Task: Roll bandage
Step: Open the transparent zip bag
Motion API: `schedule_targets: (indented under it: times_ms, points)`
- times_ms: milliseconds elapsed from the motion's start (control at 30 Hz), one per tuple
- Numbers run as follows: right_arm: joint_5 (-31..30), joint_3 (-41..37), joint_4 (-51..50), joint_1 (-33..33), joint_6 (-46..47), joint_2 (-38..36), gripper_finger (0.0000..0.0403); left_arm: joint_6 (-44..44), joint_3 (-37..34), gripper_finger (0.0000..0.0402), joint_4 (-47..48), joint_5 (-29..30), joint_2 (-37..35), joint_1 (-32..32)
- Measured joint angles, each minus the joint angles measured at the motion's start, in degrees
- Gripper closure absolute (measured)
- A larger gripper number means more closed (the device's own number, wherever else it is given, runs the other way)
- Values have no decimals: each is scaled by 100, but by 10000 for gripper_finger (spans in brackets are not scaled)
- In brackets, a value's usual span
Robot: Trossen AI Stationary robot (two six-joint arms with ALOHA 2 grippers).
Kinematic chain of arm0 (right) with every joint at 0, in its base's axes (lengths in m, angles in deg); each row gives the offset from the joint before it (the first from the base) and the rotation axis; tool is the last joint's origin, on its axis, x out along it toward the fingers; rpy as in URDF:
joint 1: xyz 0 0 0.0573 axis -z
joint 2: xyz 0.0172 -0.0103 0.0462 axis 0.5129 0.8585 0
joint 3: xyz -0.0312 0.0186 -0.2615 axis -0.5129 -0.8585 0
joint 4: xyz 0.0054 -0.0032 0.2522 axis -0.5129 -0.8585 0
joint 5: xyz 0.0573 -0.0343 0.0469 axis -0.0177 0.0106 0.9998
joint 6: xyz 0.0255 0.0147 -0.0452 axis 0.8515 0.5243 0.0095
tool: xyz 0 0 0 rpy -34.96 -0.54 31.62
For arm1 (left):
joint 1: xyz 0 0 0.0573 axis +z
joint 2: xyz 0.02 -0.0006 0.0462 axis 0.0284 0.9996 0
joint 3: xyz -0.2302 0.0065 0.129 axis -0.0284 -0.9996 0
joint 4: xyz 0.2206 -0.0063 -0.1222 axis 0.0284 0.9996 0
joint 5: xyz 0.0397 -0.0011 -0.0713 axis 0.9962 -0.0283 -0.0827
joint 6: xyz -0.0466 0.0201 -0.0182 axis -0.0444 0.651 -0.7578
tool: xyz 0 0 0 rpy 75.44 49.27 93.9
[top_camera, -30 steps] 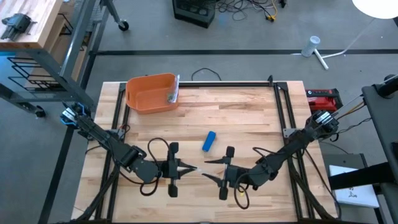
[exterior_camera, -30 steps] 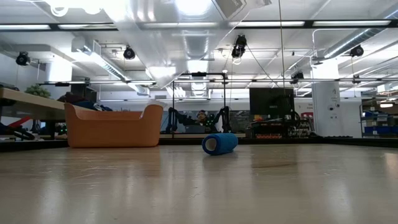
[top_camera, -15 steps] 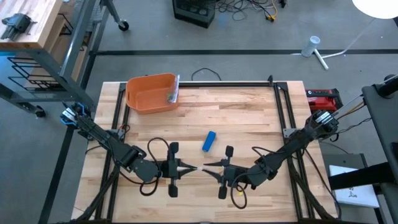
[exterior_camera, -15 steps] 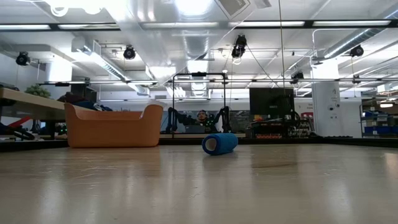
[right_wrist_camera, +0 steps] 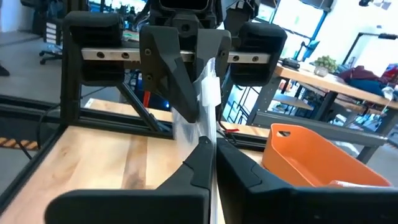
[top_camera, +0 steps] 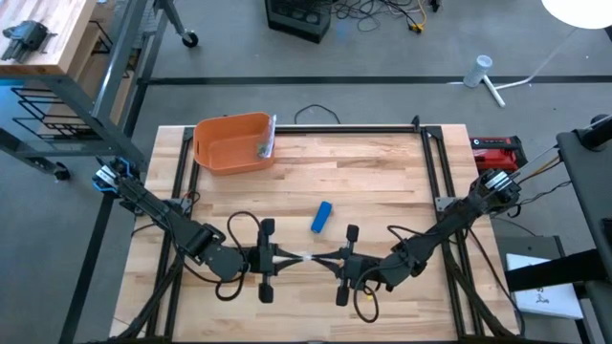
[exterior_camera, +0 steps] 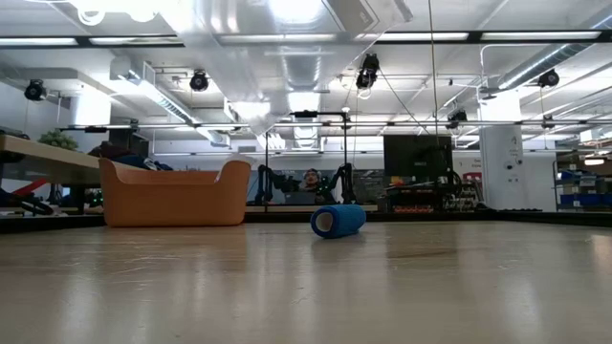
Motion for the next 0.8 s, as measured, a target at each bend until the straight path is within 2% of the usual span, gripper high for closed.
schedule_targets:
  times_ms: [133,200,400,500,600,800]
  points:
    - [-16,7,-302,-49,-72,-105,400,-116,0,368,128,0,2,0]
    - [-16,115,-768,-49,46,-171,400,-116,0,357,147,0,2,0]
    - [-15,1178,-3671,-42,1120,-96,400,-118,0,327,143,0,2,11]
    - [-22,1700,-4769,-42,1667,72,400,-118,2,319,122,1,13,17]
    - [-24,1997,-5162,-40,1802,251,400,-118,2,316,104,2,13,20]
    - [-46,2140,-5177,-28,1771,474,400,-118,2,322,69,-57,13,20]
